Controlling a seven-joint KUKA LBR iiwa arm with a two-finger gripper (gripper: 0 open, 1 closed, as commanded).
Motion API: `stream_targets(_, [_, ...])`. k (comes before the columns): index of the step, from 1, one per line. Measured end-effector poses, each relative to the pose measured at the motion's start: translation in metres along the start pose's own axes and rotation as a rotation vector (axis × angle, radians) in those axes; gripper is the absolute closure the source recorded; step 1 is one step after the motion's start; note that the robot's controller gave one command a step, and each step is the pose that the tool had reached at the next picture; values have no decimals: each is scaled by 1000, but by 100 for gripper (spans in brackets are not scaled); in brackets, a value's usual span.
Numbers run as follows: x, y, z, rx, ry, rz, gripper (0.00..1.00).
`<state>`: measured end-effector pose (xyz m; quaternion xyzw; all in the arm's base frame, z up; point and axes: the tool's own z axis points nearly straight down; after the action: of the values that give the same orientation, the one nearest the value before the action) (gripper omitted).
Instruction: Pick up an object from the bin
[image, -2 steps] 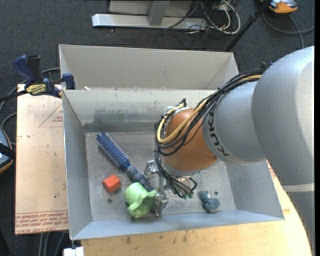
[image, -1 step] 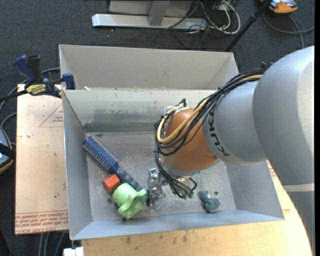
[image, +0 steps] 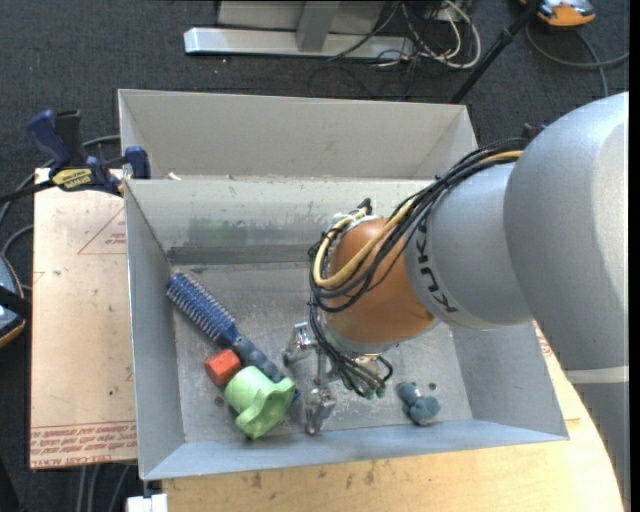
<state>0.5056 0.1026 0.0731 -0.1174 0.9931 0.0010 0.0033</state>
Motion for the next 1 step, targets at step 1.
stream_targets(1, [-16, 97, 0, 3, -2, 26, 0])
